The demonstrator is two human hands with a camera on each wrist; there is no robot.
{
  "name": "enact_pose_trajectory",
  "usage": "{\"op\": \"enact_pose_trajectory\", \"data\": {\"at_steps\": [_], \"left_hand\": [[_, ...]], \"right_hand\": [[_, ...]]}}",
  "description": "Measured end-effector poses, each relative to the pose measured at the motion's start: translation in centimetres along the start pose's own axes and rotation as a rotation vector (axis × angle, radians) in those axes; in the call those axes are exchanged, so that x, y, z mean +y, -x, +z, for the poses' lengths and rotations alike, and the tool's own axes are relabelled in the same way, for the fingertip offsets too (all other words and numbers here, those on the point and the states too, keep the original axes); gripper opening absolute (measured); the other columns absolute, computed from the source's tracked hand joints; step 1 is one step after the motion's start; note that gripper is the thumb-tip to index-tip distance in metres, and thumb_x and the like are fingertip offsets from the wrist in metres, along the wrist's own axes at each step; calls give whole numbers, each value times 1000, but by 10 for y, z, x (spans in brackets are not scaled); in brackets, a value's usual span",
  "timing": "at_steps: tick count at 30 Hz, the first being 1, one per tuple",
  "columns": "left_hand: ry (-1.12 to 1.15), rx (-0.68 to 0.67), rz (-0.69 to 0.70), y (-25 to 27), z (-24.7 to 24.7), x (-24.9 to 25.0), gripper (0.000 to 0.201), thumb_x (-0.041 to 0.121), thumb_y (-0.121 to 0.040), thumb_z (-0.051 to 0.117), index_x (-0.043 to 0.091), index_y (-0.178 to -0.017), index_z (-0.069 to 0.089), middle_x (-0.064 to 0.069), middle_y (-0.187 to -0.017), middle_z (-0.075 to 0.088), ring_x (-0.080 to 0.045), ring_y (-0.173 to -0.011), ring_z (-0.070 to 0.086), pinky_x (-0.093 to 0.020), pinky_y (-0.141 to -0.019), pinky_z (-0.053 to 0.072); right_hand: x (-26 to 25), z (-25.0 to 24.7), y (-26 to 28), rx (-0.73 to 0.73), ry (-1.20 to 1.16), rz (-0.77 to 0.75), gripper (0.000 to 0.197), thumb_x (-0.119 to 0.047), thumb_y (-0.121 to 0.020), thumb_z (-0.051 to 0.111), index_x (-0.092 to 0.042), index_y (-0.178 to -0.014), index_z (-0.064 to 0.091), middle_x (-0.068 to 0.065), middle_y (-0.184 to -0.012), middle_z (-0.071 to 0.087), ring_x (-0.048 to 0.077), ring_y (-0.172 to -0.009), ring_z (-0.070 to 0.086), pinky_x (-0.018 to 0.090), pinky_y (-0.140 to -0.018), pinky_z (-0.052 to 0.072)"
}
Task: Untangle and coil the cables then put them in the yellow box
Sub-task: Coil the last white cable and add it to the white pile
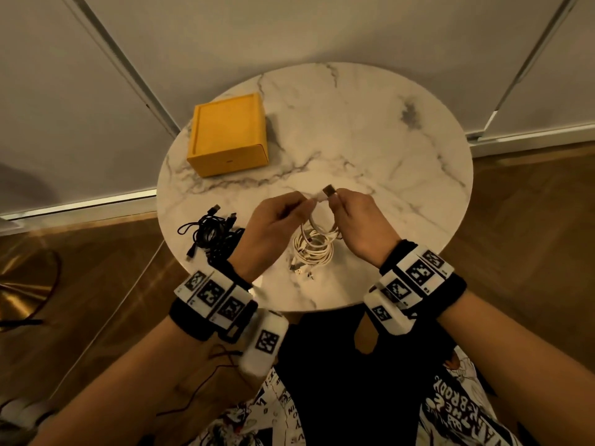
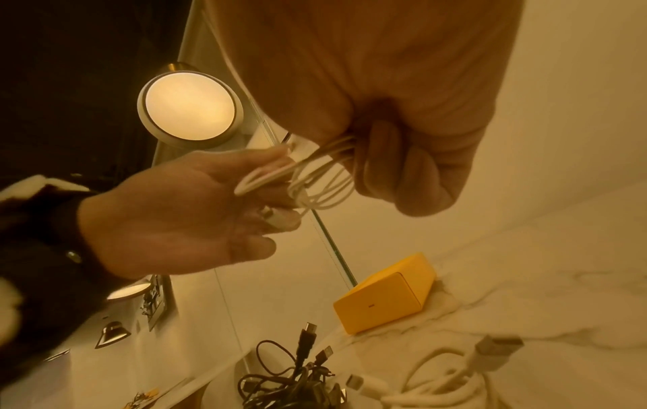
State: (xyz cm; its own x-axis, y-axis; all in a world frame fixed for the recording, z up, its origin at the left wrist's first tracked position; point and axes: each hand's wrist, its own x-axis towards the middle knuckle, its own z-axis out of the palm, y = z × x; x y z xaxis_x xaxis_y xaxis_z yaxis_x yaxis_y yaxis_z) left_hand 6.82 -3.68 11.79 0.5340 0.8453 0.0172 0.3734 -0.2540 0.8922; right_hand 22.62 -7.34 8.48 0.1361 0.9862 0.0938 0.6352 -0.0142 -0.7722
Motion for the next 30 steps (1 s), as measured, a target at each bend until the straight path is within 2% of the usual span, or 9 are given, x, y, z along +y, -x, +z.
{"op": "enact_pose_trajectory", "data": {"at_steps": [3,8,11,13,16,19,22,25,30], "left_hand": [[375,16,-226,2,8,2,35,18,-96,55,16,-62,51,6,-56,33,-5,-49,30,-17,-46,23],[341,85,-278,-3,6,-12,27,13,-88,62,8,-64,51,4,-55,28,-9,-52,28,-23,-49,20],[314,22,-335,-3,7,-17,38,15,-85,63,19,-48,57,10,-49,35,-6,-48,32,-21,-47,24],[272,14,-352,-4,8,-20,34,18,-85,63,20,-51,63,11,-50,38,-4,-48,33,-20,-47,25],[307,58,-336,-7,9,-24,21,15,-92,59,10,-72,61,6,-59,38,-7,-55,34,-24,-52,24],[284,121,-228,-8,9,-32,23,18,-92,59,12,-70,60,6,-64,49,-9,-58,44,-27,-57,32],[123,251,-122,-3,7,-34,28,29,-87,66,5,-73,64,-1,-62,59,-13,-53,48,-30,-56,38],[88,387,-28,4,-2,-31,17,20,-88,69,4,-84,63,-3,-67,69,-10,-53,59,-25,-55,46],[187,276,-12,9,0,-22,8,10,-85,71,5,-91,73,-6,-68,71,-14,-56,62,-23,-50,46]], "right_hand": [[0,2,2,26,-53,-6,30,-18,-102,34,-4,-83,53,5,-67,54,24,-63,50,37,-61,39],[0,5,7,67,-60,-11,31,-21,-103,35,-9,-77,44,5,-64,50,24,-59,45,36,-58,31],[0,7,6,41,-42,6,30,-22,-104,34,-9,-77,43,0,-62,46,23,-60,43,33,-58,27],[-2,8,6,22,-17,5,30,-23,-104,34,-10,-78,43,-2,-61,45,21,-58,43,31,-57,25],[-3,14,8,-4,-36,-9,29,-21,-103,35,-10,-79,46,-2,-64,48,16,-58,44,27,-56,25],[0,19,9,-9,-56,-3,33,-22,-103,35,-3,-83,53,9,-77,57,23,-70,50,27,-62,28],[3,20,8,-9,-51,29,32,-21,-103,35,-5,-79,49,10,-76,55,24,-69,47,26,-62,25],[8,17,7,-8,-51,68,32,-20,-103,34,-7,-77,47,8,-71,52,23,-66,45,26,-60,23],[6,19,7,8,-21,33,31,-22,-103,35,-9,-79,48,7,-71,53,25,-65,48,30,-61,26]]}}
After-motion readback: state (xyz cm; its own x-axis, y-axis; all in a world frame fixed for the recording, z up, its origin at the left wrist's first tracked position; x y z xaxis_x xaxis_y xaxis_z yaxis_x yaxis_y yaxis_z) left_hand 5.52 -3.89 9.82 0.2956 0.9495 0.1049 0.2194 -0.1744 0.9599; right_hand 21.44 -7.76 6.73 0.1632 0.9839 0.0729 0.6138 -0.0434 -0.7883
